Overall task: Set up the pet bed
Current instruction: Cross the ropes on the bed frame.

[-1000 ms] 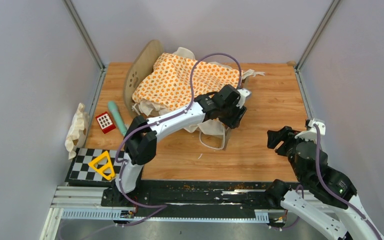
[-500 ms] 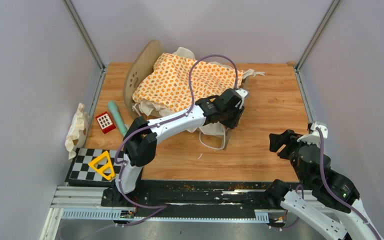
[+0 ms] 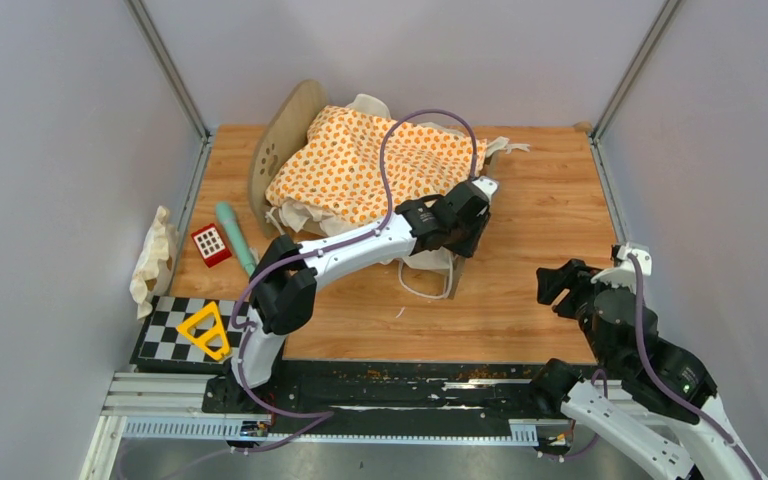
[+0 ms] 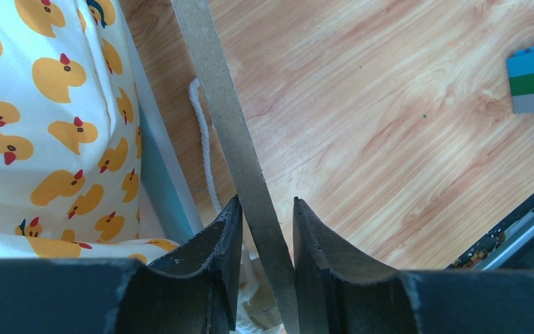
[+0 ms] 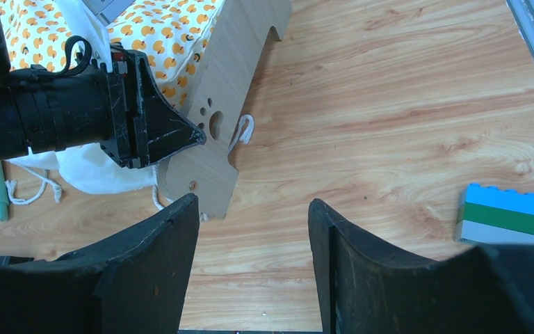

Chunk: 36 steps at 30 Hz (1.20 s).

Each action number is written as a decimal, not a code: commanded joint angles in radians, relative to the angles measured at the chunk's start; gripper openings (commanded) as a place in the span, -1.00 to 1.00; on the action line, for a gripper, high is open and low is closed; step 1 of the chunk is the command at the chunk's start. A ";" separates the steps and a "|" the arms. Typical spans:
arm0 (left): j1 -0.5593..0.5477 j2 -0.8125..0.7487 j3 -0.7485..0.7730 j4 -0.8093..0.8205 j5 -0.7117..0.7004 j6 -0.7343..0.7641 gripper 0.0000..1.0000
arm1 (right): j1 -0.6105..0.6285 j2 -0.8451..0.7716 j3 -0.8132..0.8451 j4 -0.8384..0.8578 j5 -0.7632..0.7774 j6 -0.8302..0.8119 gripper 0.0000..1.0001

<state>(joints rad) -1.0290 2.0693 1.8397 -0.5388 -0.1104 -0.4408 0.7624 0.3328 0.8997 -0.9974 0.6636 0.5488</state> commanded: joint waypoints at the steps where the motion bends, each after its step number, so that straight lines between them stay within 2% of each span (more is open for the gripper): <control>1: -0.009 0.048 -0.011 0.019 -0.007 0.071 -1.00 | 0.000 0.011 -0.025 0.044 -0.003 -0.003 0.18; 5: -0.009 0.035 0.027 -0.008 0.005 0.113 -1.00 | -0.001 0.014 -0.068 0.099 -0.011 0.004 0.17; 17: -0.005 0.047 0.313 -0.227 -0.057 0.235 -1.00 | -0.001 -0.002 -0.206 0.225 0.025 0.066 0.12; 26: 0.021 0.043 0.407 -0.309 -0.095 0.259 -1.00 | -0.001 -0.001 -0.322 0.244 0.075 0.259 0.08; 29: 0.039 0.035 0.448 -0.331 -0.085 0.261 -1.00 | -0.010 0.010 -0.382 0.353 -0.005 0.235 0.06; 32: 0.061 0.019 0.478 -0.355 -0.084 0.266 -1.00 | -0.038 0.106 -0.391 0.407 -0.105 0.233 0.11; 36: 0.089 -0.010 0.483 -0.368 -0.079 0.272 -1.00 | -0.100 0.204 -0.452 0.572 -0.208 0.214 0.11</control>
<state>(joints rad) -0.9852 2.1582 2.2543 -0.9649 -0.1658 -0.2615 0.7143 0.4690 0.4957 -0.6350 0.5854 0.7601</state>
